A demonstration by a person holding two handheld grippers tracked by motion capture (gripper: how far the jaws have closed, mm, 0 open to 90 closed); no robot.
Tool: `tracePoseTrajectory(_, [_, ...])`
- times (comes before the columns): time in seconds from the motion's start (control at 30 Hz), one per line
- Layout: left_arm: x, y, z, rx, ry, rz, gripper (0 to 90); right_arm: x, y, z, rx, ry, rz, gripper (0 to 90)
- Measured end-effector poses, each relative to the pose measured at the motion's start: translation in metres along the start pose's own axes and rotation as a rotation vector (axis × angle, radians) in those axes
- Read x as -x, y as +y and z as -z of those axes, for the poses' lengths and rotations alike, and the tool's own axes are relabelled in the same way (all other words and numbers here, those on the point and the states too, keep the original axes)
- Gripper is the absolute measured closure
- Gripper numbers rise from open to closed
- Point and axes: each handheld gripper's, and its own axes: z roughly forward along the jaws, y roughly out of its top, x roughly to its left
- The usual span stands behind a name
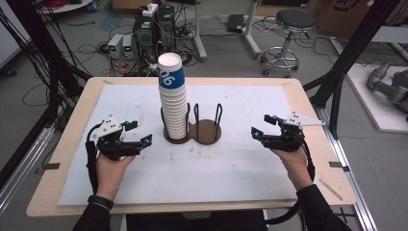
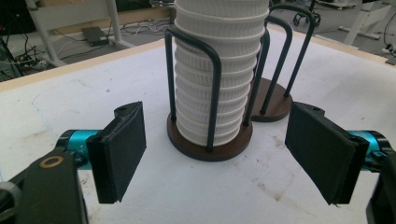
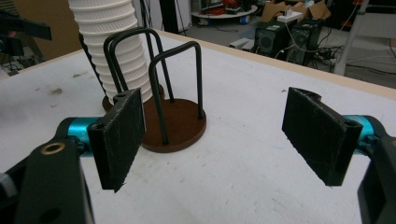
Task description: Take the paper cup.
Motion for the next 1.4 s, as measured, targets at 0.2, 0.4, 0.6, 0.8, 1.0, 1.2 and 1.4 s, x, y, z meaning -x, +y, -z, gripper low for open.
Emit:
tracePoseTrajectory(0.2, [0.004, 0.009, 0.001, 0.035, -0.05, 0.017, 18.4, 0.005, -0.001, 0.003, 0.014, 0.001, -0.021, 19.3])
tracePoseTrajectory(0.4, [0.004, 0.016, 0.004, 0.045, -0.038, 0.003, 18.3, 0.002, 0.003, 0.004, 0.017, 0.014, -0.004, 19.2])
tracePoseTrajectory(0.6, [0.001, 0.023, 0.002, 0.046, -0.03, 0.004, 12.4, 0.0, 0.005, 0.004, 0.011, 0.013, 0.007, 19.3])
tracePoseTrajectory(0.8, [-0.002, 0.043, -0.005, 0.076, -0.031, -0.02, 8.9, -0.003, 0.007, 0.002, 0.006, 0.02, 0.015, 19.2])
tracePoseTrajectory(1.0, [-0.007, 0.06, -0.016, 0.087, -0.044, -0.033, 7.0, -0.004, 0.007, 0.001, 0.005, 0.025, 0.018, 19.2])
tracePoseTrajectory(1.2, [-0.011, 0.068, -0.032, 0.101, -0.08, -0.028, 7.0, -0.004, 0.007, 0.0, 0.007, 0.033, 0.018, 19.2])
tracePoseTrajectory(1.4, [-0.014, 0.078, -0.05, 0.113, -0.111, -0.055, 7.0, -0.004, 0.008, 0.0, 0.009, 0.04, 0.016, 19.3])
